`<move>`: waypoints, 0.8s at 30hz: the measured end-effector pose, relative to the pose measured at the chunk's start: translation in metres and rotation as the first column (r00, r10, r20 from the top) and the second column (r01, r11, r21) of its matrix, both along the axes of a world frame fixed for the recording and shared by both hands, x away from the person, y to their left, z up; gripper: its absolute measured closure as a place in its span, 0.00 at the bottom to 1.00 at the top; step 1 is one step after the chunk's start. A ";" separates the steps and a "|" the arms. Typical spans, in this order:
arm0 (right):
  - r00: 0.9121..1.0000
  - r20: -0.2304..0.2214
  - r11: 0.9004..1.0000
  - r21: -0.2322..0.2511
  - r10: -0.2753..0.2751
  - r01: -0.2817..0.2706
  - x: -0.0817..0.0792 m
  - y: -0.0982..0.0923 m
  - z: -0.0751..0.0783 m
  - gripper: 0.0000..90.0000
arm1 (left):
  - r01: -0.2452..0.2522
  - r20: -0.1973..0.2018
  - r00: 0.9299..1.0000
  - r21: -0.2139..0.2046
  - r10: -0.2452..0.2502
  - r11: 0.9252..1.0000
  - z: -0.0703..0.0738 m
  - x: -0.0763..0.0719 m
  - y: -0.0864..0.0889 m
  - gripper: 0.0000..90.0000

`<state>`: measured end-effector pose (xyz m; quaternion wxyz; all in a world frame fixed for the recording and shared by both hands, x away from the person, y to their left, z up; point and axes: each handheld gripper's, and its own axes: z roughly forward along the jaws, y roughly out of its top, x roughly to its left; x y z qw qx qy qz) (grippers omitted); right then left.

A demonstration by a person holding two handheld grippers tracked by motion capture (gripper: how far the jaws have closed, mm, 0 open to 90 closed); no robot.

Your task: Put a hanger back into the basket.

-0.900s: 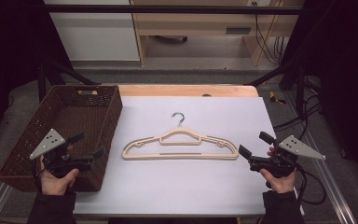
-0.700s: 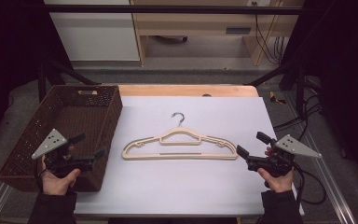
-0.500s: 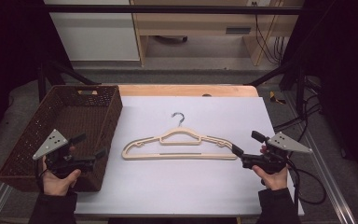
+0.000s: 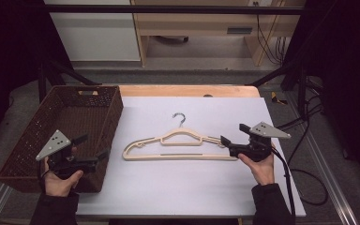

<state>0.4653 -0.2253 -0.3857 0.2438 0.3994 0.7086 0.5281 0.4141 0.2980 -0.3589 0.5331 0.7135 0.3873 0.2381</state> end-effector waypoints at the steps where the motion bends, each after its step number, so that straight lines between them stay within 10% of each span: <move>1: 1.000 0.000 1.000 0.000 0.000 0.000 0.000 0.000 0.000 0.14 | 0.000 0.000 1.000 0.000 0.000 1.000 0.000 0.000 0.000 0.03; 16: 0.996 -0.092 0.994 -0.107 0.017 -0.026 0.054 0.042 -0.020 0.29 | -0.006 0.004 1.000 0.001 0.006 1.000 0.000 0.000 0.002 0.03; 24: 0.969 -0.248 0.961 -0.262 0.019 -0.086 0.085 0.042 -0.063 0.32 | -0.004 -0.005 1.000 0.012 0.004 1.000 -0.003 0.001 0.000 0.03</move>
